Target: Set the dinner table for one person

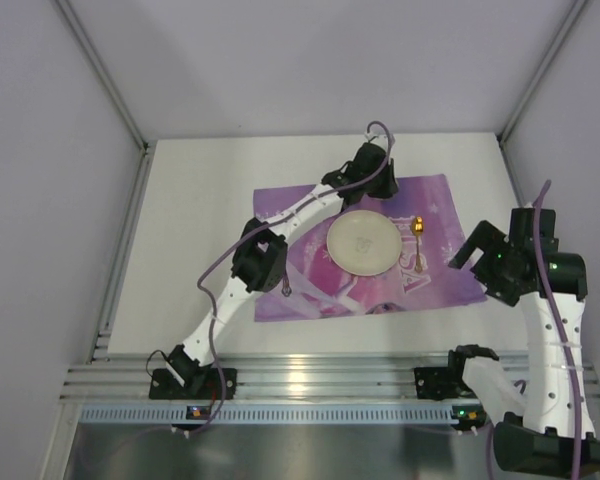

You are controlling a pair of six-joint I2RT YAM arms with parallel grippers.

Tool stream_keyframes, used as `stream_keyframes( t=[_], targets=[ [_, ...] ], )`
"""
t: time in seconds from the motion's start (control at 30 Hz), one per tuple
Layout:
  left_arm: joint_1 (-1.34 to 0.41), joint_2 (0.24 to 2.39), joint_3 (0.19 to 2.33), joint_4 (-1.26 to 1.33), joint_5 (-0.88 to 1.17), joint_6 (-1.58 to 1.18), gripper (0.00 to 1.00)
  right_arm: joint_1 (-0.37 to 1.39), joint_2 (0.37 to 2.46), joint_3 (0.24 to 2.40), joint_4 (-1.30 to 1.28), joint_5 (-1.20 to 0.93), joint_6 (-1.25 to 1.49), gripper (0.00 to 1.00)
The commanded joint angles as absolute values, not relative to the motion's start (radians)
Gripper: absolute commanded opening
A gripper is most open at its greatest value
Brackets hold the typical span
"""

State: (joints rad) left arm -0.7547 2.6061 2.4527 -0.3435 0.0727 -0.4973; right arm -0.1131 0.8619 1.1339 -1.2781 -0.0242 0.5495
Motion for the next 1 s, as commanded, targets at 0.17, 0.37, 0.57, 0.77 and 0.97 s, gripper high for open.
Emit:
stream_keyframes(
  t=[0.17,0.37,0.57,0.77,0.97],
  targets=[
    [-0.749,2.704,2.525,-0.106,0.044,-0.647,0.0,-0.103,0.804,1.108,-1.339,0.049,0.529,1.0],
    [-0.756,2.737,2.534,-0.083,0.086,-0.672,0.02,-0.103,0.801,1.08,-1.338,0.052,0.54,1.0],
    [-0.756,2.694,2.481,-0.101,0.138,-0.64,0.38,-0.103,0.808,1.069,-1.312,0.045,0.541,1.0],
    [-0.756,2.677,2.479,-0.098,0.205,-0.63,0.82,-0.103,0.815,1.051,-1.282,0.025,0.541,1.0],
    [-0.756,2.608,2.488,-0.103,0.216,-0.611,0.91,-0.103,0.834,1.078,-1.266,0.02,0.529,1.0]
  ],
)
